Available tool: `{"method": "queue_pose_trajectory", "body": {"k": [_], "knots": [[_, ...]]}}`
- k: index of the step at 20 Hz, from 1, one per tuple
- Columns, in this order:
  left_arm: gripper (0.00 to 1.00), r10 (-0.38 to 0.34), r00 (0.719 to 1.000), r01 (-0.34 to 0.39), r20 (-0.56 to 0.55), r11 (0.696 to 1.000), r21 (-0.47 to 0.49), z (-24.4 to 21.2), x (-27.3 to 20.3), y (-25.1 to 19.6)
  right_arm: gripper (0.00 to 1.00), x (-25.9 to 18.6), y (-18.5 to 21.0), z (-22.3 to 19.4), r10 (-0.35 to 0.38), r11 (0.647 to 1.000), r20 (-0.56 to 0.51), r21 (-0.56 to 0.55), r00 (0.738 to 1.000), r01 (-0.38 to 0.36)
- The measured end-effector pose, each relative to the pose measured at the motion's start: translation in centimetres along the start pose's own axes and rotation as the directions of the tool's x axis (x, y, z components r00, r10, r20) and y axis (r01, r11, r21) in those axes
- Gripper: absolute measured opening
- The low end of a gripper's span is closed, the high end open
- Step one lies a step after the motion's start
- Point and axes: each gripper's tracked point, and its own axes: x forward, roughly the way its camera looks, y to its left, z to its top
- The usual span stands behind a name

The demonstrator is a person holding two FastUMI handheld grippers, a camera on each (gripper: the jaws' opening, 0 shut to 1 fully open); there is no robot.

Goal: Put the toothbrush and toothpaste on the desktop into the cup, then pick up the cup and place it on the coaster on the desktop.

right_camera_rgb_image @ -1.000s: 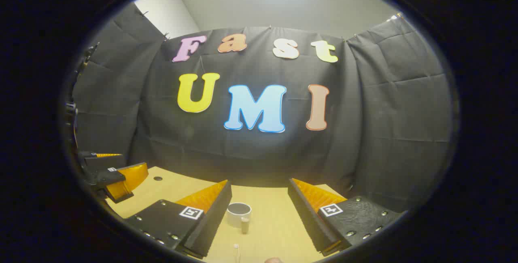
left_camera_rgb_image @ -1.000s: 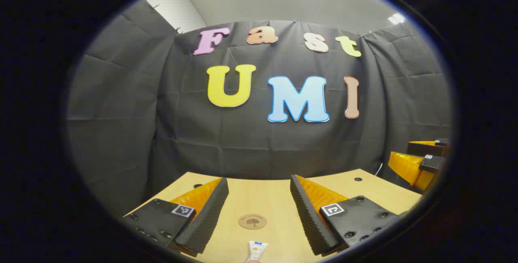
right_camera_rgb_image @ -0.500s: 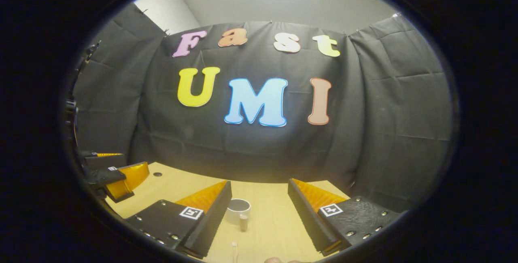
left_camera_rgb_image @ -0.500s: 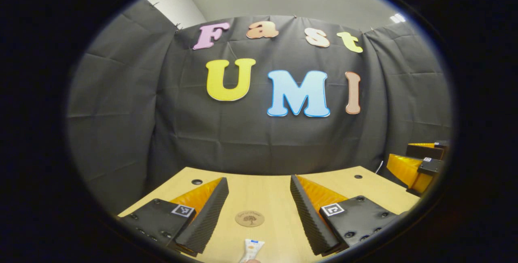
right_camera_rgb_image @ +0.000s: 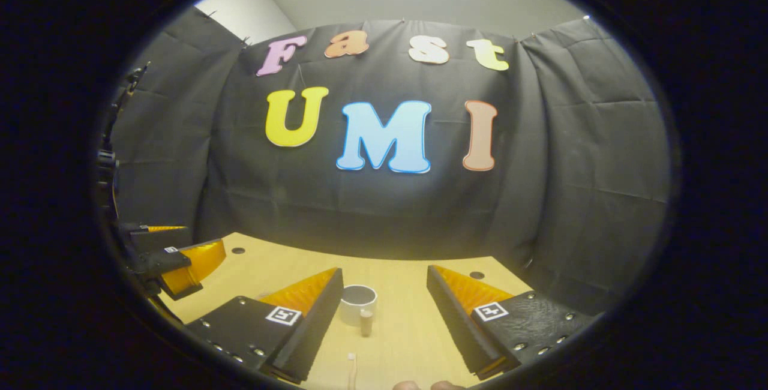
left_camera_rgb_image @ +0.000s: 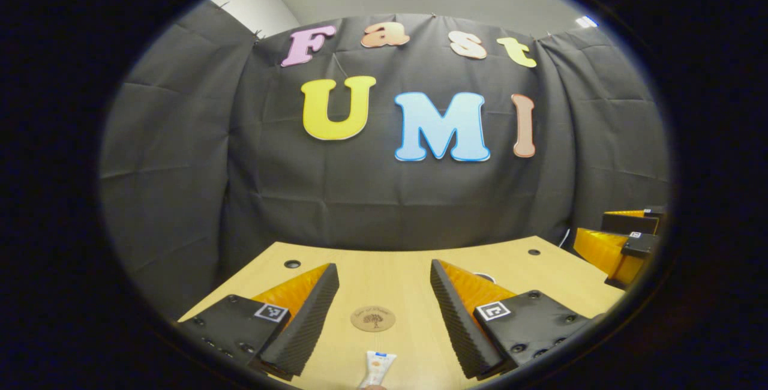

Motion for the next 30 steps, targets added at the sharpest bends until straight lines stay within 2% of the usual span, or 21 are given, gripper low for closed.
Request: {"method": "queue_pose_trajectory", "body": {"k": [3, 5, 6, 7, 9, 10, 11, 13, 17, 25, 27, 30], "knots": [[0.98, -0.02, 0.994, 0.018, -0.104, 1.0, -0.016, -2.9, 0.7, 0.1, 0.89, 0.6, 1.0, -3.0, 0.036, 0.998, -0.138, 0.049, 0.99, -0.03], [0.98, -0.03, 0.979, 0.023, -0.203, 0.999, -0.036, -5.4, 1.1, 0.3, 0.89, 0.9, 1.0, -4.9, 0.035, 0.998, -0.221, 0.057, 0.975, -0.023], [0.98, -0.035, 0.968, 0.025, -0.249, 0.999, -0.044, -6.6, 1.4, 0.3, 0.85, 1.1, 1.1, -6.0, 0.039, 0.998, -0.257, 0.061, 0.966, -0.025], [0.98, -0.04, 0.956, 0.026, -0.291, 0.998, -0.052, -7.6, 1.4, 0.4, 0.89, 1.2, 1.4, -6.7, 0.046, 0.997, -0.291, 0.065, 0.956, -0.028], [1.0, -0.042, 0.931, 0.02, -0.362, 0.998, -0.064, -9.4, 1.6, 0.6, 0.89, 1.4, 1.8, -8.5, 0.057, 0.997, -0.355, 0.075, 0.933, -0.032], [0.96, -0.039, 0.916, 0.014, -0.399, 0.998, -0.065, -10.2, 1.6, 0.7, 0.89, 1.5, 2.1, -9.4, 0.063, 0.996, -0.388, 0.076, 0.919, -0.036], [0.96, -0.037, 0.898, 0.012, -0.439, 0.998, -0.061, -11.2, 1.7, 0.8, 0.89, 1.6, 2.3, -10.2, 0.065, 0.997, -0.422, 0.075, 0.904, -0.037], [1.0, -0.034, 0.855, 0.005, -0.518, 0.998, -0.057, -13.2, 1.5, 1.0, 0.89, 1.8, 2.7, -12.0, 0.072, 0.997, -0.492, 0.071, 0.868, -0.042], [1.0, -0.044, 0.747, 0.0, -0.664, 0.998, -0.067, -17.2, 1.3, 1.2, 0.89, 0.8, 3.5, -15.9, 0.088, 0.996, -0.619, 0.068, 0.781, -0.058], [0.99, -0.023, 0.55, -0.009, -0.835, 0.999, -0.034, -23.3, 0.2, 2.2, 0.89, -0.1, 4.5, -21.9, 0.088, 0.995, -0.787, 0.047, 0.611, -0.083], [0.99, -0.024, 0.507, -0.016, -0.861, 0.999, -0.037, -24.7, -0.2, 2.2, 0.9, -0.6, 5.0, -23.5, 0.104, 0.994, -0.825, 0.066, 0.555, -0.089], [0.98, -0.021, 0.472, -0.004, -0.881, 1.0, -0.026, -25.8, -0.6, 2.4, 0.9, -1.6, 5.1, -25.4, 0.11, 0.992, -0.874, 0.07, 0.473, -0.102]]}}
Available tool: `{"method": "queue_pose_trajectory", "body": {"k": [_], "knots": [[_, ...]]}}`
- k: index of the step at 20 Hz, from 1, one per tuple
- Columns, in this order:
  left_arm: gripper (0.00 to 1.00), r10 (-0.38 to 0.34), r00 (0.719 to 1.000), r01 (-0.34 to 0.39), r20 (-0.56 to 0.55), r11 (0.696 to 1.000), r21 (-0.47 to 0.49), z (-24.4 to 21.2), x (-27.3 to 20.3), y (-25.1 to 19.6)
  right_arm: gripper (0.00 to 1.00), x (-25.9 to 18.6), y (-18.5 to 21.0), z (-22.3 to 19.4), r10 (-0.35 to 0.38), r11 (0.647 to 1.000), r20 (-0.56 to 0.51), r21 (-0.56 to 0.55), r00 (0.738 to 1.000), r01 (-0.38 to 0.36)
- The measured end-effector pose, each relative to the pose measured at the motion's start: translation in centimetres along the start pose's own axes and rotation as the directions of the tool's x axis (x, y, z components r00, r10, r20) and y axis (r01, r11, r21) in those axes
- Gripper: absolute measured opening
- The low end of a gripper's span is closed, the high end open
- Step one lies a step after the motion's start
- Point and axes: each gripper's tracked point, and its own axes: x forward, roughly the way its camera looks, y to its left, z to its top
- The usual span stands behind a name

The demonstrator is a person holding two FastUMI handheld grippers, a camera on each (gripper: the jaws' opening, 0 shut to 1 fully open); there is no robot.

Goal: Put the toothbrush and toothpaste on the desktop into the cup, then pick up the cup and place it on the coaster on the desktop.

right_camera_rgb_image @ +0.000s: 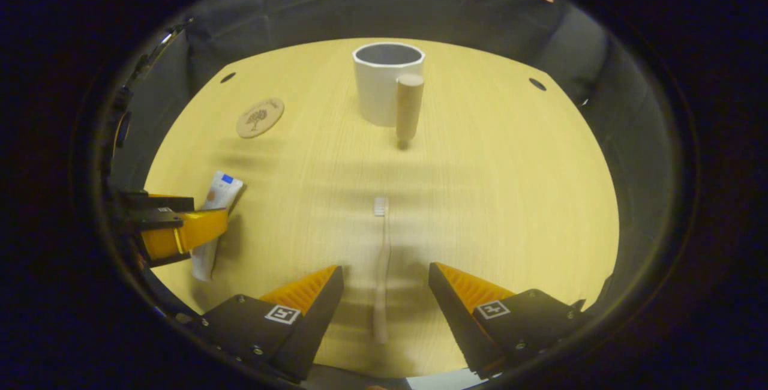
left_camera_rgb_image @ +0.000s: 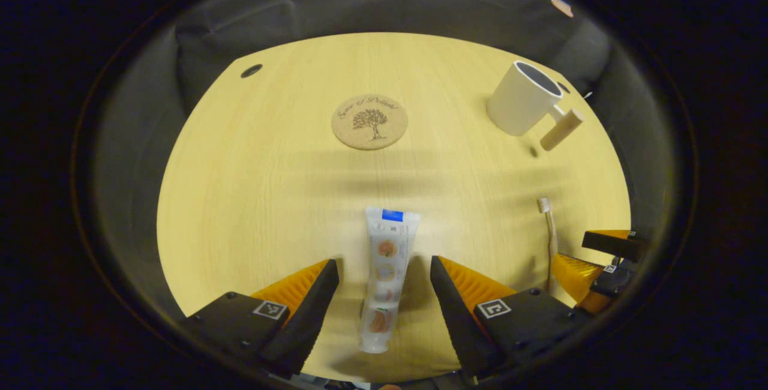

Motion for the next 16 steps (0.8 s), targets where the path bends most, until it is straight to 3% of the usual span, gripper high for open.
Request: {"method": "queue_pose_trajectory", "body": {"k": [7, 9, 11, 12, 16], "knots": [[0.96, 0.008, 0.998, -0.007, -0.055, 1.0, 0.006, -1.0, 1.3, -0.5, 0.86, 1.2, 0.2, -2.0, -0.022, 0.998, -0.143, -0.067, 0.989, 0.013], [0.99, 0.015, 0.998, -0.014, -0.058, 1.0, 0.009, -1.1, 1.6, -0.4, 0.67, 1.4, 0.8, -2.3, -0.01, 0.997, -0.169, -0.075, 0.986, -0.003], [0.95, 0.027, 0.997, -0.026, -0.068, 1.0, 0.014, -1.3, 2.0, -0.7, 0.66, 1.7, 1.0, -2.0, -0.007, 0.998, -0.162, -0.067, 0.987, -0.004], [0.94, 0.027, 0.998, -0.026, -0.06, 0.999, 0.02, -1.1, 2.2, -0.7, 0.6, 1.7, 1.2, -2.0, 0.001, 0.998, -0.169, -0.065, 0.986, -0.012], [0.76, 0.026, 0.998, -0.024, -0.052, 0.999, 0.029, -0.9, 2.2, -1.4, 0.46, 1.7, 1.0, -1.9, 0.016, 0.999, -0.186, -0.045, 0.982, -0.025]]}}
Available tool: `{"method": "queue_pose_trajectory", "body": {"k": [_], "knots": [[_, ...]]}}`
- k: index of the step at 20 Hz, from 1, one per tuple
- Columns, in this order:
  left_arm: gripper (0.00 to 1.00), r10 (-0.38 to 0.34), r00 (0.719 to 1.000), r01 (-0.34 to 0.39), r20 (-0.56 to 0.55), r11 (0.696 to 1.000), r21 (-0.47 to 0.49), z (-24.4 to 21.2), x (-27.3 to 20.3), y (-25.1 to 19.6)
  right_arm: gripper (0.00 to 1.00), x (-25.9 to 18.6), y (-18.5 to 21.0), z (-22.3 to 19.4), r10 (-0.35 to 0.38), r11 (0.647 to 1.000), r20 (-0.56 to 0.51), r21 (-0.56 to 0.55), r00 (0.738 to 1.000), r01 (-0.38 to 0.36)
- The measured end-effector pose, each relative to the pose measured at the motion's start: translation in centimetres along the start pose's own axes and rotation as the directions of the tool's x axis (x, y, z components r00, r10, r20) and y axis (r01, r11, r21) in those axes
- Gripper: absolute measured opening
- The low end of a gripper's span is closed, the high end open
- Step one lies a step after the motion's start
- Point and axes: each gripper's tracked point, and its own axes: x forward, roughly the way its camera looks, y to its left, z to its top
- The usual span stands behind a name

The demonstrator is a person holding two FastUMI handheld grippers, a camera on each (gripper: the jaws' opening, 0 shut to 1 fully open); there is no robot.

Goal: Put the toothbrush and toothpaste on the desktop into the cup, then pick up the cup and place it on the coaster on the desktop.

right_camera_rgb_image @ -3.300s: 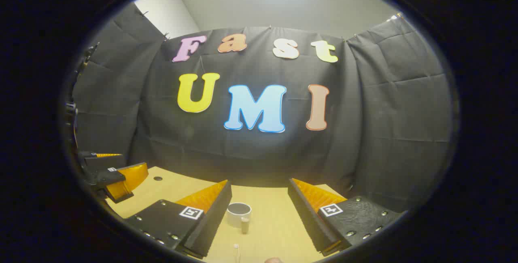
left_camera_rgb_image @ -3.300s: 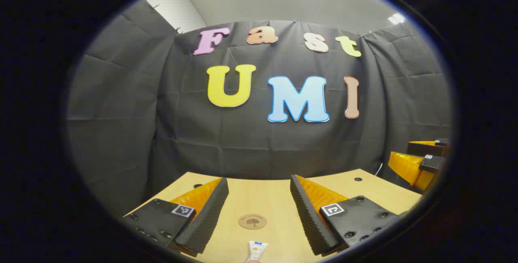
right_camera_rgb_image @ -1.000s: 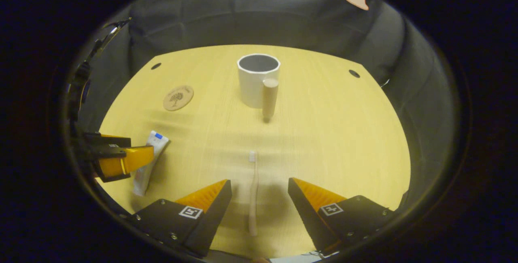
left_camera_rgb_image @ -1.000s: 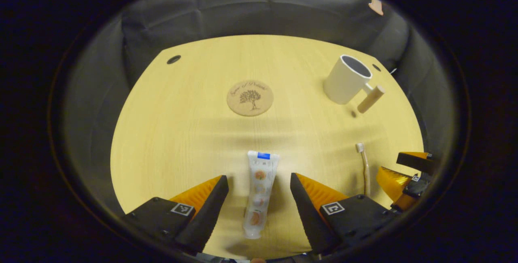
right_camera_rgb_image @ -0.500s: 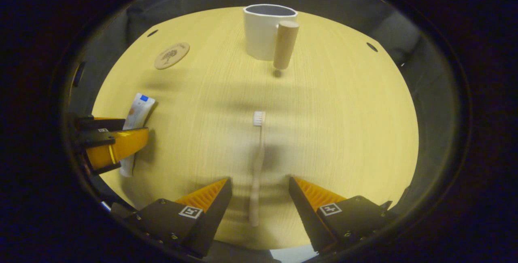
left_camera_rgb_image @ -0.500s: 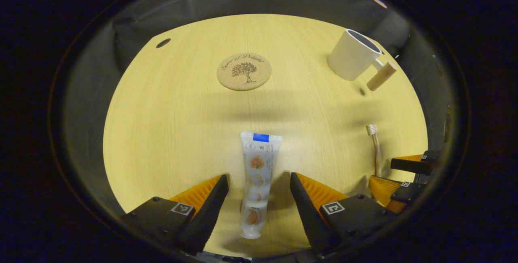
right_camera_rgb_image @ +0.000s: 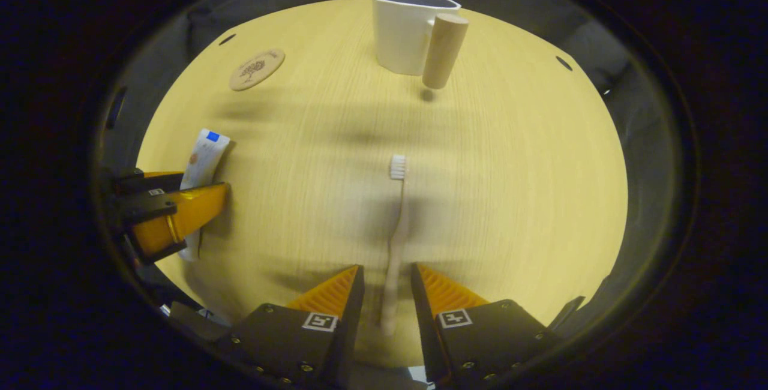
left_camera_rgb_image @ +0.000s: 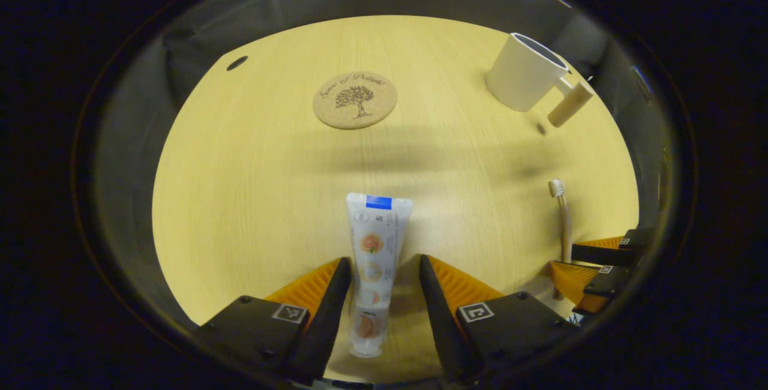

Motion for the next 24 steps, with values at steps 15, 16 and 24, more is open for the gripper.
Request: {"method": "queue_pose_trajectory", "body": {"k": [15, 16, 24], "knots": [[0.22, -0.018, 0.997, 0.018, 0.076, 1.0, 0.002, 0.7, -0.7, 0.7, 0.04, -0.5, -1.8, 1.0, 0.123, 0.979, 0.041, 0.16, 0.992, -0.128], [0.22, -0.018, 0.996, 0.019, 0.087, 1.0, -0.003, 0.8, -0.8, 0.7, 0.04, -0.7, -1.8, 1.0, 0.125, 0.979, 0.053, 0.158, 0.991, -0.132], [0.24, -0.035, 0.976, 0.036, 0.214, 0.999, -0.002, 3.7, -3.4, -0.2, 0.03, -5.1, -1.1, 4.1, 0.167, 0.97, 0.237, 0.133, 0.957, -0.203]]}}
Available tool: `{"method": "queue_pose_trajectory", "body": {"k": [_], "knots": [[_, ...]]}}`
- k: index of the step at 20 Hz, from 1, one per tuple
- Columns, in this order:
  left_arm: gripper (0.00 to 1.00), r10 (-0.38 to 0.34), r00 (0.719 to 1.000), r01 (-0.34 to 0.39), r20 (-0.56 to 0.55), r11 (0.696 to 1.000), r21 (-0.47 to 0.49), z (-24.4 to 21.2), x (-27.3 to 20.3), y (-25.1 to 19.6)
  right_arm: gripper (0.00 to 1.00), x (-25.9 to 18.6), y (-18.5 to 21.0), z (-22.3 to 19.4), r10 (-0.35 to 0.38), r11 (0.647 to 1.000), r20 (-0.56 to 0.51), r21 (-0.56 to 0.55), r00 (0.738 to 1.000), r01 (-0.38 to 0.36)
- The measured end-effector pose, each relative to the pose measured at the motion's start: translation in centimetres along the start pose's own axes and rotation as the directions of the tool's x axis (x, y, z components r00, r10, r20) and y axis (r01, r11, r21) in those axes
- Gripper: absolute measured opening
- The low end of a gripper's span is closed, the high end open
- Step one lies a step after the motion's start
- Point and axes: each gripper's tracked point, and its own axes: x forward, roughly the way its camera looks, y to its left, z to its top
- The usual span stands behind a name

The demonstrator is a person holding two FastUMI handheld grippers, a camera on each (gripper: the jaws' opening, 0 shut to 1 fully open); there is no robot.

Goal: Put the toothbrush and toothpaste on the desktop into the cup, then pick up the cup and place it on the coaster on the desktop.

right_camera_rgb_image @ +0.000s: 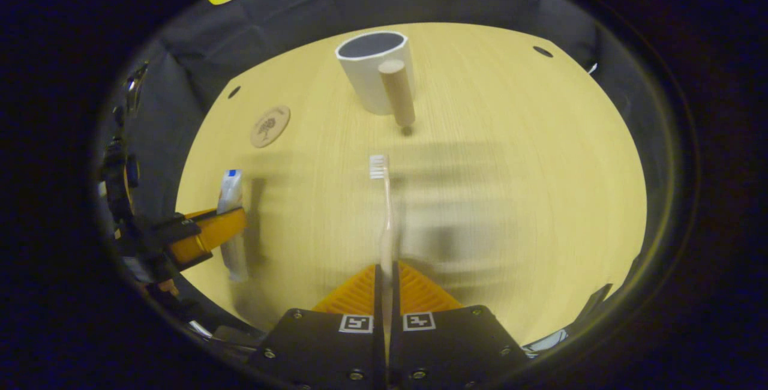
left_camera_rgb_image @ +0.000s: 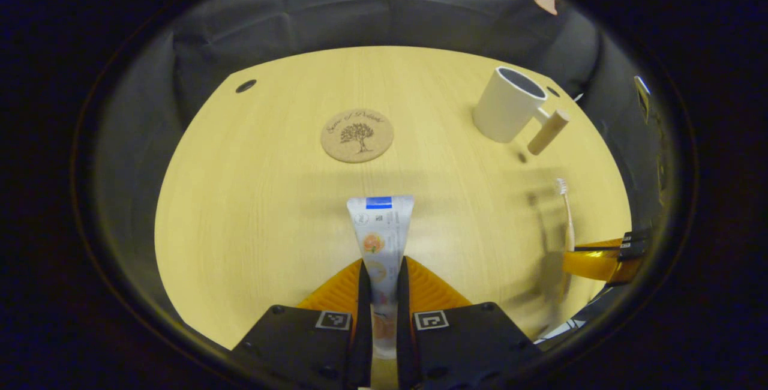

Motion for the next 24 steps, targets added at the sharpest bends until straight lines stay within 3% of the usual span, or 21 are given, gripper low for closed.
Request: {"method": "queue_pose_trajectory", "body": {"k": [5, 11, 15, 24], "knots": [[0.24, -0.019, 0.99, 0.02, 0.139, 1.0, -0.004, 4.3, -1.7, -0.9, 0.03, -2.2, 0.9, 4.3, 0.026, 0.999, 0.171, -0.028, 0.985, -0.022], [0.24, -0.034, 0.953, 0.037, 0.3, 0.999, -0.003, 9.8, -4.0, -1.9, 0.03, -4.6, 2.3, 10.5, 0.081, 0.996, 0.38, -0.071, 0.922, -0.059], [0.24, -0.047, 0.914, 0.07, 0.403, 0.997, -0.043, 13.3, -6.0, -2.6, 0.03, -5.5, 3.2, 14.7, 0.119, 0.991, 0.482, -0.112, 0.868, -0.073], [0.23, -0.044, 0.794, 0.096, 0.606, 0.994, -0.054, 19.4, -9.5, -3.9, 0.03, -6.6, 4.3, 23.0, 0.159, 0.983, 0.674, -0.172, 0.722, -0.057]]}}
